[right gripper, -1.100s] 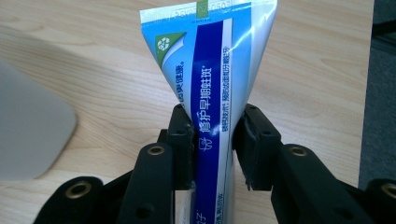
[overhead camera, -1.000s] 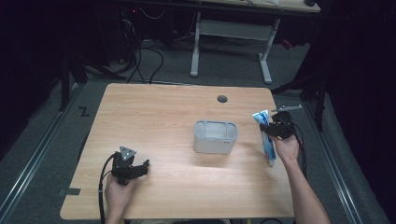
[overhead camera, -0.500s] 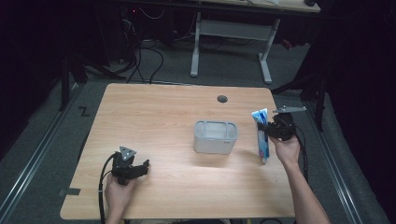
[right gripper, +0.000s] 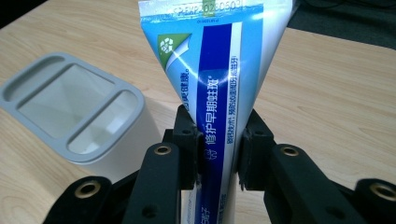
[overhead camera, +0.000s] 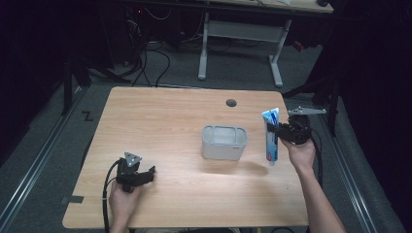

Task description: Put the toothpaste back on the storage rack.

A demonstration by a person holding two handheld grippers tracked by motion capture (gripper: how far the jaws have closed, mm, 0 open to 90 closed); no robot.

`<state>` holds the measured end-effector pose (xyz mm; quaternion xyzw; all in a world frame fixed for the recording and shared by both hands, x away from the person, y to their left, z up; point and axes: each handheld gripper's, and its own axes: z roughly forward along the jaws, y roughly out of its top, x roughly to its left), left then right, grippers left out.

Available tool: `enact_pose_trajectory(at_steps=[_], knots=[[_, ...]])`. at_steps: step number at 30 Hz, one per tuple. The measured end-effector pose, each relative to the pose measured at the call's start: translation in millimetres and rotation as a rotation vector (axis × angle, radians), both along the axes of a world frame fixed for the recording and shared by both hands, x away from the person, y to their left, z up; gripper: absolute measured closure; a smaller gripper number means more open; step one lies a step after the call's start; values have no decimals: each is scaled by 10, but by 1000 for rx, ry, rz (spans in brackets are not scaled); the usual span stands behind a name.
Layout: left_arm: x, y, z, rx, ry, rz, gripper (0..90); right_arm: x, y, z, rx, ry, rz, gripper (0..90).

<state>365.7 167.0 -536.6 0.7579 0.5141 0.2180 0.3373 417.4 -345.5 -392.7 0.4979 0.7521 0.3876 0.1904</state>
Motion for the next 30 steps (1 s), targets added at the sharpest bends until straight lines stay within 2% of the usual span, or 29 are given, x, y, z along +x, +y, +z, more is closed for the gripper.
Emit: enact_pose_trajectory(at_steps=[15, 25, 30], knots=[[0, 0, 0, 0, 0, 0, 223, -134, 76, 237, 72, -61, 70, 727], [0, 0, 0, 0, 0, 0, 223, -174, 180, 344, 93, -82, 113, 728], [0, 0, 0, 0, 0, 0, 223, -185, 231, 433, 120, -94, 140, 729]])
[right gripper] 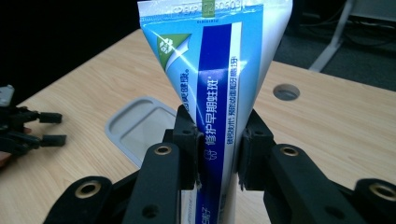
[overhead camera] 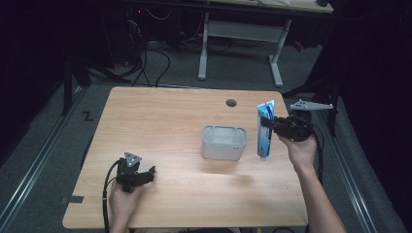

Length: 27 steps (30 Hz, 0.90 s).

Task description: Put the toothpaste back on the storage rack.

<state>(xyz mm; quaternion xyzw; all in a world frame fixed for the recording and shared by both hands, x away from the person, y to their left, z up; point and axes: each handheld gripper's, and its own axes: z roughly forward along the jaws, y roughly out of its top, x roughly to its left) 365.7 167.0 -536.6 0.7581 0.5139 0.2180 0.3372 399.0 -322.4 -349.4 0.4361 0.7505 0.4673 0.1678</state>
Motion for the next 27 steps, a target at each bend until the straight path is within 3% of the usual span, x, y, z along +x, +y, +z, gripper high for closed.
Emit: enact_pose_trajectory(at_steps=[10, 27], knots=[[0, 0, 0, 0, 0, 0, 223, 11, 146, 136, 23, -33, 44, 730], [0, 0, -1, 0, -1, 1, 223, 80, 326, 281, 42, -66, 63, 731]])
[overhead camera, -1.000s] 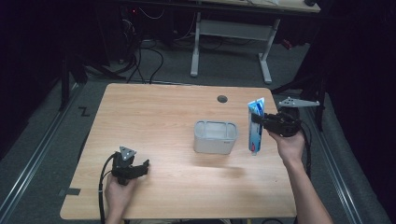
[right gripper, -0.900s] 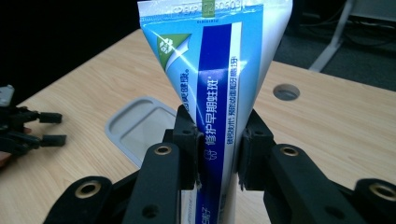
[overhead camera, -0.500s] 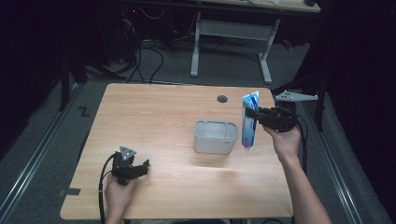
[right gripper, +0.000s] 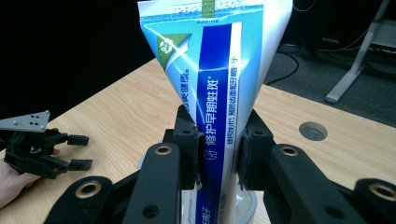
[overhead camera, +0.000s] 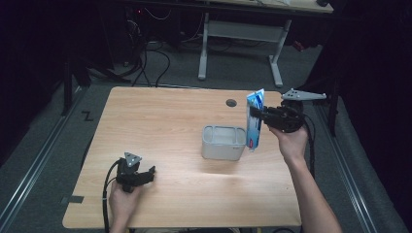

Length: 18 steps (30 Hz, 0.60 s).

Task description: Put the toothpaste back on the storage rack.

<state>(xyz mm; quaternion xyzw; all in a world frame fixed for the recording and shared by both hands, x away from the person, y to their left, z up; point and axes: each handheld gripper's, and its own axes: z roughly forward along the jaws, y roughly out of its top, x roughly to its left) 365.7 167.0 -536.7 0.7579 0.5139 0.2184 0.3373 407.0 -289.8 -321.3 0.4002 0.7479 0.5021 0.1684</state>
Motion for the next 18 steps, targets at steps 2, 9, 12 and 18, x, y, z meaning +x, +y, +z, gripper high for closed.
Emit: enact_pose_trajectory(at_steps=[2, 9, 12, 18], knots=[[0, 0, 1, 0, 1, -1, 223, 12, 5, 11, 2, -3, 5, 731], [0, 0, 1, 0, 1, -1, 223, 42, 47, 9, -6, -1, 11, 732], [0, 0, 0, 0, 0, 0, 223, 66, 73, 6, -1, 1, 15, 732], [0, -1, -1, -1, -1, 1, 223, 108, 134, 6, -1, 0, 23, 731]])
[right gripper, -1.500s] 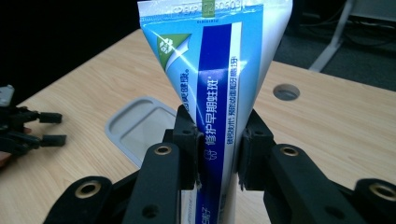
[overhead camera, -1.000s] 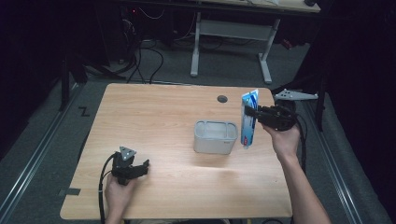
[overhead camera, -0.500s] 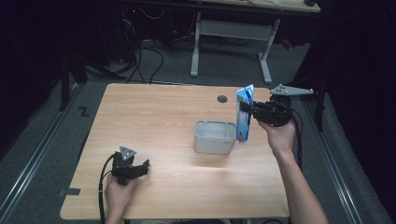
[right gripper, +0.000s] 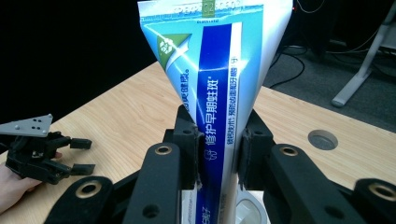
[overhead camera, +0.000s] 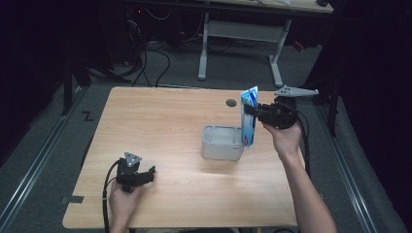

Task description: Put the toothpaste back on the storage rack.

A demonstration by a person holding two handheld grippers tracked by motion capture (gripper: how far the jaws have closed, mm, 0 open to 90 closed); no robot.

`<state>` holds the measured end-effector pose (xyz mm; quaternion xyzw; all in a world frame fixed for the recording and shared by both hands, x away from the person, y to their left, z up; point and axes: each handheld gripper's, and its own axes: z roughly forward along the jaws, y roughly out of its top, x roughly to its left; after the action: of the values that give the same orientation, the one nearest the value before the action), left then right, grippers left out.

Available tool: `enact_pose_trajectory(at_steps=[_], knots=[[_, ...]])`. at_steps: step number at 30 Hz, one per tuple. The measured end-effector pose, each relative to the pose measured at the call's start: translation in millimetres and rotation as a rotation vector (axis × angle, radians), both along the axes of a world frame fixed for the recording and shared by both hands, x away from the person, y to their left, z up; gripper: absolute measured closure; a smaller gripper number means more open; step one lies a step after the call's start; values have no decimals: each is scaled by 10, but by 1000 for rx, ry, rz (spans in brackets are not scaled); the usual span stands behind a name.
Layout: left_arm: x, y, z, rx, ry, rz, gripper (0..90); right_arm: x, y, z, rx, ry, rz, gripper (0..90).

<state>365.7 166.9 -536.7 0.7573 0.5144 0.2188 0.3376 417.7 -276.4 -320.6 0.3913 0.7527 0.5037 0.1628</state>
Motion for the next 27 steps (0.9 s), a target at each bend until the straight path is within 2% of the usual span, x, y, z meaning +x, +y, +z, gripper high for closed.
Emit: enact_pose_trajectory(at_steps=[16, 23, 27], knots=[[2, 1, 1, 0, 2, -2, 223, 115, 199, 87, 24, -32, 17, 730], [2, 0, 1, 1, 1, -2, 224, 171, 321, 90, 15, -47, 30, 729], [2, 1, 1, 0, 2, -2, 223, 215, 398, 70, 2, -41, 30, 728]])
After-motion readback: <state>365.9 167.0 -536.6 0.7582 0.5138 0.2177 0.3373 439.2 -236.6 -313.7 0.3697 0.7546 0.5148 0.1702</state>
